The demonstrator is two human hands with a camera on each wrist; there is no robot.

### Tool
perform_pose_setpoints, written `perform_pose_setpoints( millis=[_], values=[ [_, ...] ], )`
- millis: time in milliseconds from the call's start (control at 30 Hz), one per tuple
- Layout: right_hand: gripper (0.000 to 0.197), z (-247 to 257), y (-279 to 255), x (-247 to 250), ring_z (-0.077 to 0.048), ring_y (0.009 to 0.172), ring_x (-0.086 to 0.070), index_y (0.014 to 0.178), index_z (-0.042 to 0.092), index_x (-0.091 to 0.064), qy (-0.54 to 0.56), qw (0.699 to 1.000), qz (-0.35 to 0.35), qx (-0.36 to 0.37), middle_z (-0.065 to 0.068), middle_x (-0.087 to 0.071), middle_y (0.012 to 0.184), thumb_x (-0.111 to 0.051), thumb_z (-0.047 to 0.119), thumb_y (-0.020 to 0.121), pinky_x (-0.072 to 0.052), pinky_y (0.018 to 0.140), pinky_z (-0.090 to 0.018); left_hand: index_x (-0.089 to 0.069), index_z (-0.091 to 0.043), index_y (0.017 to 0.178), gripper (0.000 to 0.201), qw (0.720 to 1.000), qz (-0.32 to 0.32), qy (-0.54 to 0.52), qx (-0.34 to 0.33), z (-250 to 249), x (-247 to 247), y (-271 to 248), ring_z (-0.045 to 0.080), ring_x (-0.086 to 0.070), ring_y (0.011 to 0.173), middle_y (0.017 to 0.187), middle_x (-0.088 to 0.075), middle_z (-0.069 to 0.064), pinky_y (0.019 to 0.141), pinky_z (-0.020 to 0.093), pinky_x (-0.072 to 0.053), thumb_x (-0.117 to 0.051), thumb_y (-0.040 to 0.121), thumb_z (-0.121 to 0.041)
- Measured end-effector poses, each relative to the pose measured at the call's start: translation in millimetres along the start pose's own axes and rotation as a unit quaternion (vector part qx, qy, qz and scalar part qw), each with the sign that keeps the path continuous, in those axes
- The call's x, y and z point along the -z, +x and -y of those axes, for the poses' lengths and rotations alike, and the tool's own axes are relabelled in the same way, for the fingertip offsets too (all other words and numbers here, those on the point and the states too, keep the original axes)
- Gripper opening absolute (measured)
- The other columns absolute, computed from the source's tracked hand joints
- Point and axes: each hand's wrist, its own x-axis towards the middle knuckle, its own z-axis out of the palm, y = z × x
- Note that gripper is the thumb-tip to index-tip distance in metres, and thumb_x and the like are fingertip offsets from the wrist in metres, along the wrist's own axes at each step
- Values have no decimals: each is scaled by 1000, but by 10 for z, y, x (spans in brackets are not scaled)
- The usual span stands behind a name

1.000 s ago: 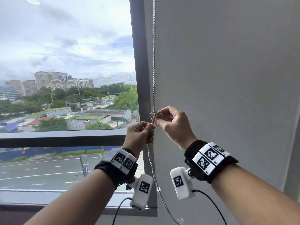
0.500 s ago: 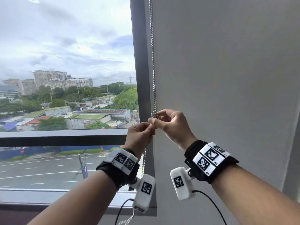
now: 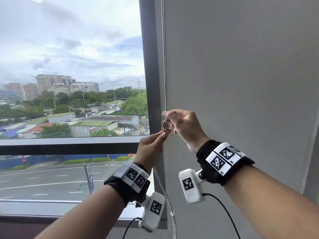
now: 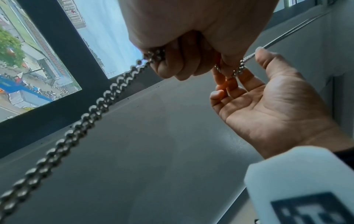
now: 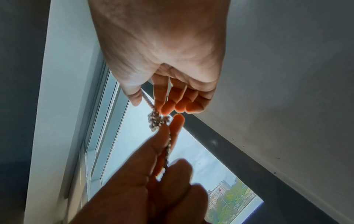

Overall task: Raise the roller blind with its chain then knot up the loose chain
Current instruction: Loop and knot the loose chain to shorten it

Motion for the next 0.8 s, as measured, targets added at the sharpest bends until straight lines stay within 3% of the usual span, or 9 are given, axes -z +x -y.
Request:
perform_pose_setpoints(
  millis=[67, 167, 233, 300, 433, 500, 600, 700, 800],
  values=[
    [31, 36, 40, 2, -2, 62, -53, 86, 4, -75, -7, 1000, 9, 5, 0, -64, 76, -69, 34, 88, -43, 59, -16, -59, 5, 117, 31, 1000, 25, -7, 2, -19, -20, -53, -2, -36, 31, 37, -46, -18, 37, 7, -26, -51, 90, -9],
    [22, 68, 100, -9, 6, 58, -58, 85, 7, -76, -24, 999, 10, 24, 3, -73, 80, -69, 27, 90, -44, 62, -12, -55, 6, 119, 31, 999, 45, -14, 7, -17, -43, -98, -7, -45, 34, 53, -47, -31, 41, 2, -32, -49, 91, -5],
    [18, 73, 111, -15, 7, 57, -60, 87, 7, -76, -25, 999, 12, 28, 5, -73, 79, -68, 22, 91, -45, 64, -10, -61, 0, 114, 28, 999, 37, -1, 8, 9, -24, -94, -4, -40, 32, 44, -52, -25, 39, 5, -29, -52, 90, -10],
    [20, 70, 104, -11, 7, 48, -56, 89, 4, -75, -23, 999, 15, 29, 4, -72, 77, -67, 21, 92, -41, 56, -6, -66, -6, 109, 25, 999, 28, 22, 7, 25, 2, -93, -1, -36, 32, 36, -49, -15, 37, 8, -27, -55, 89, -15],
    [18, 62, 84, -1, 6, 45, -52, 90, 5, -76, -34, 999, 12, 39, -10, -76, 88, -67, 21, 92, -39, 51, -7, -73, -15, 101, 22, 999, 35, 34, 11, 123, 62, -38, 10, -23, 38, 44, -29, -4, 37, 17, -22, -59, 87, -25],
    [19, 75, 79, 9, 6, 41, -51, 91, 3, -75, -40, 998, 13, 40, -10, -76, 88, -66, 19, 93, -39, 52, -8, -72, -10, 97, 22, 997, 55, 26, 36, 175, 104, -11, 10, -22, 41, 46, -28, -5, 38, 17, -24, -61, 86, -25],
    [20, 103, 76, 45, 7, 39, -52, 95, -2, -74, -40, 999, 11, 34, 3, -69, 71, -64, 16, 94, -39, 49, -6, -68, 2, 81, 20, 992, 91, 59, 66, 276, 207, -19, 13, -37, 42, 47, -44, -2, 43, 21, -37, -65, 82, -18],
    [20, 84, 95, 99, 7, 38, -51, 93, -1, -74, -46, 999, 2, 23, 16, -63, 54, -63, 15, 94, -38, 46, -5, -62, -2, 65, 19, 978, 122, 118, 124, 486, 400, -69, 12, -55, 45, 50, -58, 3, 54, 25, -47, -68, 80, -12],
    [20, 66, 114, 154, 7, 42, -53, 93, 0, -75, -59, 998, -10, 22, 8, -68, 67, -64, 17, 94, -39, 48, -6, -65, -5, 67, 13, 959, 148, 161, 179, 749, 673, -138, 10, -62, 53, 57, -67, 2, 57, 20, -48, -70, 77, -11]
  ],
)
